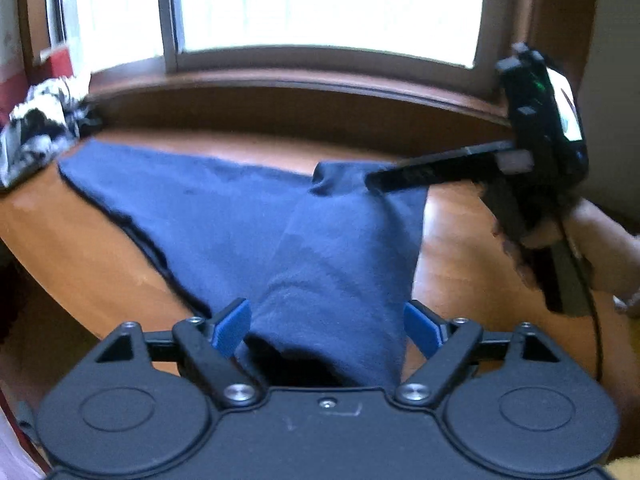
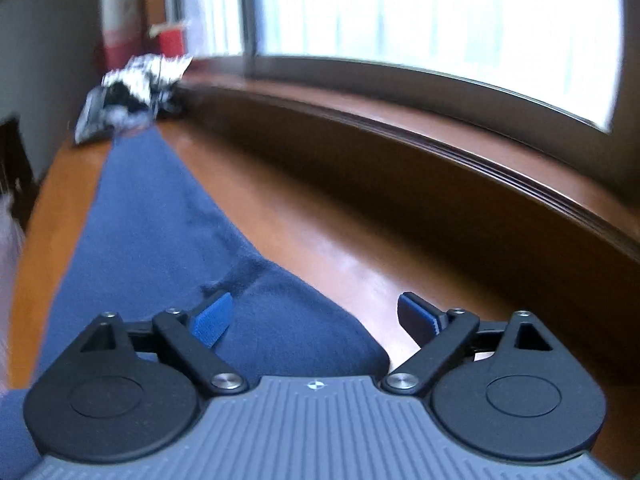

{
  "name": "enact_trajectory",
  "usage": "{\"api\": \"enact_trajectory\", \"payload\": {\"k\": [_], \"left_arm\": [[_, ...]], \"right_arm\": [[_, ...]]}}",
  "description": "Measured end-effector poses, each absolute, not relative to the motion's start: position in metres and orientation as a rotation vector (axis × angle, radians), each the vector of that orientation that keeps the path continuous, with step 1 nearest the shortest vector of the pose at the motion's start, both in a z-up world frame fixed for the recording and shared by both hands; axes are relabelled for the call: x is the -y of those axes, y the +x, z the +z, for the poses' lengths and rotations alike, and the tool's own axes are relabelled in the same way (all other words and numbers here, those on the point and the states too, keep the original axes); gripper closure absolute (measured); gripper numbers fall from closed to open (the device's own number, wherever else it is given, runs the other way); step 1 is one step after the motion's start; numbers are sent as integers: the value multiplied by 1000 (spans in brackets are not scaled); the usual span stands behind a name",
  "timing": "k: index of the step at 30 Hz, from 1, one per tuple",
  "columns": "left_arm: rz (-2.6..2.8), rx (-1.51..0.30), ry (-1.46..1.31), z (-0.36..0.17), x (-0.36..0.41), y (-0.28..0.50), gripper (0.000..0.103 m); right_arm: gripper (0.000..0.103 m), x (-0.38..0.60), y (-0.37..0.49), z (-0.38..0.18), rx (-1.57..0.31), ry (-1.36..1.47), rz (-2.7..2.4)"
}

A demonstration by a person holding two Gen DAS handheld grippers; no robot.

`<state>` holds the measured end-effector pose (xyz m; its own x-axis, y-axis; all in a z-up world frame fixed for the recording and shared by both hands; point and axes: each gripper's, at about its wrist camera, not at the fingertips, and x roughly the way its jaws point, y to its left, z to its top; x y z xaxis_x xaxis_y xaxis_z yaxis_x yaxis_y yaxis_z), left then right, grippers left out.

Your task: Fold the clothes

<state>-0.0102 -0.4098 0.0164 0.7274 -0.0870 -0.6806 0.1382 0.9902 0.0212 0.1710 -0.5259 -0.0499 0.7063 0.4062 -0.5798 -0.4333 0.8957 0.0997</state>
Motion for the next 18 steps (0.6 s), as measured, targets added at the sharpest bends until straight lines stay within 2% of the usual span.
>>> {"api": "enact_trajectory", "payload": {"k": [7,12,13,14,15,16,18], "left_arm": [[-159,-764,144,-5,460,-9,20],[-92,-813,209,-24,467,19,21],[-81,-829,219,-27,464,24,23],[-76,-849,228,-30,462,28,35],[-72,-869,237,-33,460,32,43],[-69,-889,245,-37,458,35,47],[-87,-902,237,-36,454,37,47]], "right_arm": [[9,574,160,-66,-762,189,456],[9,579,164,-74,-847,374,478],[9,580,158,-74,-846,388,482],[9,581,153,-73,-844,403,484],[9,582,147,-73,-843,417,485],[9,582,142,-73,-845,436,492],[9,588,132,-71,-855,471,504]]}}
